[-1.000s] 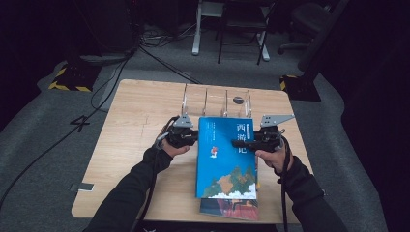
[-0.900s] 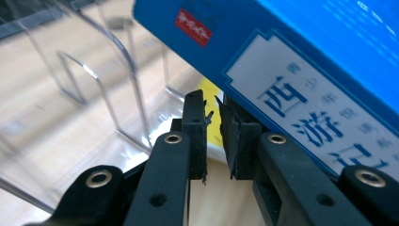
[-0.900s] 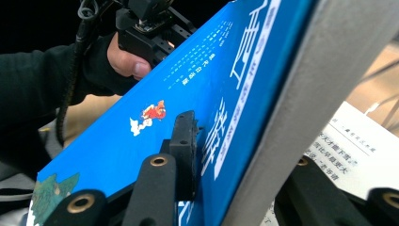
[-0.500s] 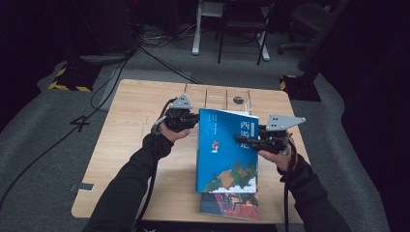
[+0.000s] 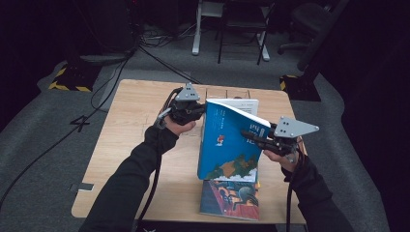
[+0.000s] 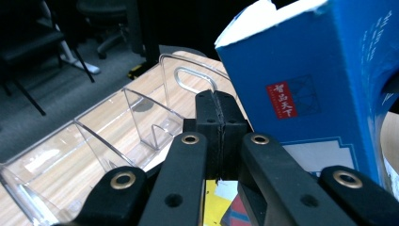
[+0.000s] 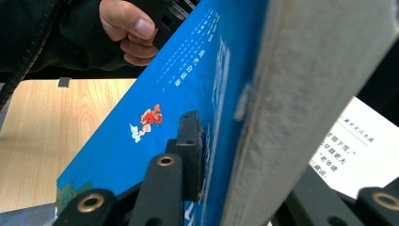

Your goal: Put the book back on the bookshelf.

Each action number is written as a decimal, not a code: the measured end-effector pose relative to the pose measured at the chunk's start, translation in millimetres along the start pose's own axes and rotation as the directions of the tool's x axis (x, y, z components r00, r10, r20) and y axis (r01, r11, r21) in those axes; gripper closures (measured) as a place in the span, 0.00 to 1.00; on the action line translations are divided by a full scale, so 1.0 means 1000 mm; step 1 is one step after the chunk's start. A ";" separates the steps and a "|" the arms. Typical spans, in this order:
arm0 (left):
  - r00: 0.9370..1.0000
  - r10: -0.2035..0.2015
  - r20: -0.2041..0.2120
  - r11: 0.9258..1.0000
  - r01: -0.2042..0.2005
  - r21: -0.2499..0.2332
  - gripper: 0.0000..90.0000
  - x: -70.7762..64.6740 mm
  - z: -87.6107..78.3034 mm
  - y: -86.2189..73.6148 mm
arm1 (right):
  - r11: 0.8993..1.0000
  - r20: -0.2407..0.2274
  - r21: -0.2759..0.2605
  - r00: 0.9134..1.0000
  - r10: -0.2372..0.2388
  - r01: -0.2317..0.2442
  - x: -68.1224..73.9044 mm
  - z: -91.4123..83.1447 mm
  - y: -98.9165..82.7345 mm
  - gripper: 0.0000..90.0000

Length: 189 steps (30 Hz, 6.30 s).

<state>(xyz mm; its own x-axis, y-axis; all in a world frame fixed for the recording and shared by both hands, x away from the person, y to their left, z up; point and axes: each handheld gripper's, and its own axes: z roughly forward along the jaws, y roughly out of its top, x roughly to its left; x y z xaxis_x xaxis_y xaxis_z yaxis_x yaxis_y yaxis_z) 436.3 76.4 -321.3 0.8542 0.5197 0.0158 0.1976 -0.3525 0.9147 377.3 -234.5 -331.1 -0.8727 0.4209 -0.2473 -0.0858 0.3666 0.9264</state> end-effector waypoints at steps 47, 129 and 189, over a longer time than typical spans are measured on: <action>0.971 0.081 0.227 0.996 -0.085 0.006 0.54 -0.106 -0.015 -0.090 | 0.987 -0.029 -0.126 0.994 -0.104 0.100 0.080 -0.051 -0.001 0.83; 0.967 0.245 0.066 0.965 -0.238 -0.108 0.67 -0.118 -0.013 0.036 | 0.896 0.276 0.328 0.937 0.213 -0.300 0.015 -0.041 -0.145 0.36; 0.888 -0.114 -0.445 0.993 0.099 -0.057 0.67 0.027 -0.009 0.029 | 0.882 0.259 0.352 0.939 0.228 -0.312 0.015 -0.037 -0.152 0.37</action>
<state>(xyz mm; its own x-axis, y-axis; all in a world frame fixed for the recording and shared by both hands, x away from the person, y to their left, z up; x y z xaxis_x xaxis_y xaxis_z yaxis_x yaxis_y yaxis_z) 460.2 87.3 -290.3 0.5224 0.8480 0.0891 0.2534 -0.2542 0.9334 359.0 -314.9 -465.2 -0.7142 0.6935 -0.0942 0.3658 0.4846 0.7946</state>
